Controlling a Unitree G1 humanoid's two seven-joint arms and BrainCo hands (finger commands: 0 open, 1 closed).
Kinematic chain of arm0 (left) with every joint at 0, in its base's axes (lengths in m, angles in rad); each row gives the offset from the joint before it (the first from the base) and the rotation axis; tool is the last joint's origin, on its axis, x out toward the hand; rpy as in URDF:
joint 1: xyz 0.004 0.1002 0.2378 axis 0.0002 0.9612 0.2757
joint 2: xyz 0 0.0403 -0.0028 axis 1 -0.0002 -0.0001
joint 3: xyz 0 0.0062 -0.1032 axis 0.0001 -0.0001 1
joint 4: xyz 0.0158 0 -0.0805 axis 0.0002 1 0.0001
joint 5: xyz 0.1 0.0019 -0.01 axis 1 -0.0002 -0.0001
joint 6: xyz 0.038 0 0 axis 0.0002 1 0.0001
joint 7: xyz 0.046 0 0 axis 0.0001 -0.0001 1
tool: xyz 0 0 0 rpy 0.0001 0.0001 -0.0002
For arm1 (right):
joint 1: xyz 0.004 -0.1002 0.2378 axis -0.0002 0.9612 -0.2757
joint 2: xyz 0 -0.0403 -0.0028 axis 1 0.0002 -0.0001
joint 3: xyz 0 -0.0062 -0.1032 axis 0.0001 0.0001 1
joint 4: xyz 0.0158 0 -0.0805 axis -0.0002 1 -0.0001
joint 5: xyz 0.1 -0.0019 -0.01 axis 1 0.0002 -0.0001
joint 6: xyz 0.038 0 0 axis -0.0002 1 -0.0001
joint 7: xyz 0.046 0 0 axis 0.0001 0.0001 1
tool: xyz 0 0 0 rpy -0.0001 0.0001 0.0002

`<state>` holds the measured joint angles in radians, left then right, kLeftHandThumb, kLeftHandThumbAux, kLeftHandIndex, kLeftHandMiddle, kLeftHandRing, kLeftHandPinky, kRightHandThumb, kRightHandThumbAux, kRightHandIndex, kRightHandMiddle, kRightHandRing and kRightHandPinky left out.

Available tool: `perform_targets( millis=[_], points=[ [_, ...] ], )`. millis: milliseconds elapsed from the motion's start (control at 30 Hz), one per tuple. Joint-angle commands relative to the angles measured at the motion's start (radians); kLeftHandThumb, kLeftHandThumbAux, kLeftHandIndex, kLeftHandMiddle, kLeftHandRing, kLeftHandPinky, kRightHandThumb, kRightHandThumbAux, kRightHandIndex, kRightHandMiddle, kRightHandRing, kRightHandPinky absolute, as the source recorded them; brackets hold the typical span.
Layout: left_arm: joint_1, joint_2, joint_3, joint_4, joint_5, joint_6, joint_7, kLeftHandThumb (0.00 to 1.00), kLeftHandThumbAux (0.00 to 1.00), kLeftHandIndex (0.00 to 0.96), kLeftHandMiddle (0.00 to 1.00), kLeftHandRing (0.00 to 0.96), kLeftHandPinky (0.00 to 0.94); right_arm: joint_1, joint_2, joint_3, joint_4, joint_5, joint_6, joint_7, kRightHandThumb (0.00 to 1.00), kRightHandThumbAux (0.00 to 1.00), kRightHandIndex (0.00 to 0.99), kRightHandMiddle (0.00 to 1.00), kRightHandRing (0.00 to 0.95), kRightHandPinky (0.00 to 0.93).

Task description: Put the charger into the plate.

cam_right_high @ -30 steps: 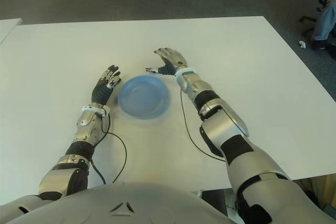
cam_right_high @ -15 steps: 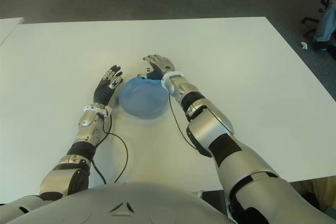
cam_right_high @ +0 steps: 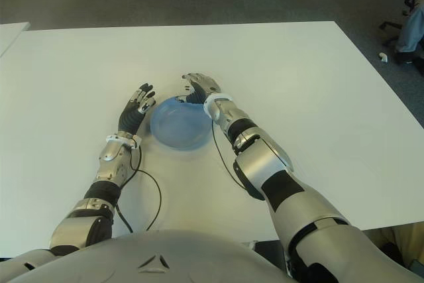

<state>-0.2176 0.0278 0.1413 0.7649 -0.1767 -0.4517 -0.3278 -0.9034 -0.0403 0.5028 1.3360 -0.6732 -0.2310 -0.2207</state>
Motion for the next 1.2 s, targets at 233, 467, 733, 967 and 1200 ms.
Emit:
perform_targets(
  millis=[233, 467, 733, 967, 1200],
  points=[
    [0.071, -0.007, 0.004, -0.029, -0.030, 0.076, -0.019, 0.054, 0.561, 0.000, 0.022, 0.010, 0.016, 0.075, 0.010, -0.124, 0.020, 0.140, 0.005, 0.106, 0.000, 0.408, 0.000, 0.004, 0.009, 0.001],
    [0.081, -0.002, 0.007, -0.056, -0.056, 0.108, -0.036, 0.068, 0.569, 0.000, 0.039, 0.025, 0.030, 0.091, 0.016, -0.199, 0.020, 0.217, 0.005, 0.162, 0.000, 0.448, 0.000, 0.052, 0.060, 0.018],
    [0.086, 0.006, 0.014, -0.070, -0.072, 0.131, -0.048, 0.063, 0.572, 0.000, 0.048, 0.032, 0.031, 0.102, 0.020, -0.287, 0.018, 0.302, -0.006, 0.213, 0.000, 0.472, 0.000, 0.033, 0.047, 0.005],
    [0.086, 0.010, 0.019, -0.075, -0.086, 0.147, -0.051, 0.052, 0.575, 0.000, 0.051, 0.036, 0.040, 0.111, 0.018, -0.346, 0.018, 0.356, -0.015, 0.246, 0.000, 0.458, 0.000, 0.011, 0.023, 0.000],
    [0.083, 0.013, 0.025, -0.072, -0.100, 0.154, -0.060, 0.043, 0.570, 0.000, 0.057, 0.038, 0.021, 0.120, 0.002, -0.406, 0.014, 0.402, -0.022, 0.251, 0.002, 0.458, 0.000, 0.000, 0.004, 0.036]
  ],
)
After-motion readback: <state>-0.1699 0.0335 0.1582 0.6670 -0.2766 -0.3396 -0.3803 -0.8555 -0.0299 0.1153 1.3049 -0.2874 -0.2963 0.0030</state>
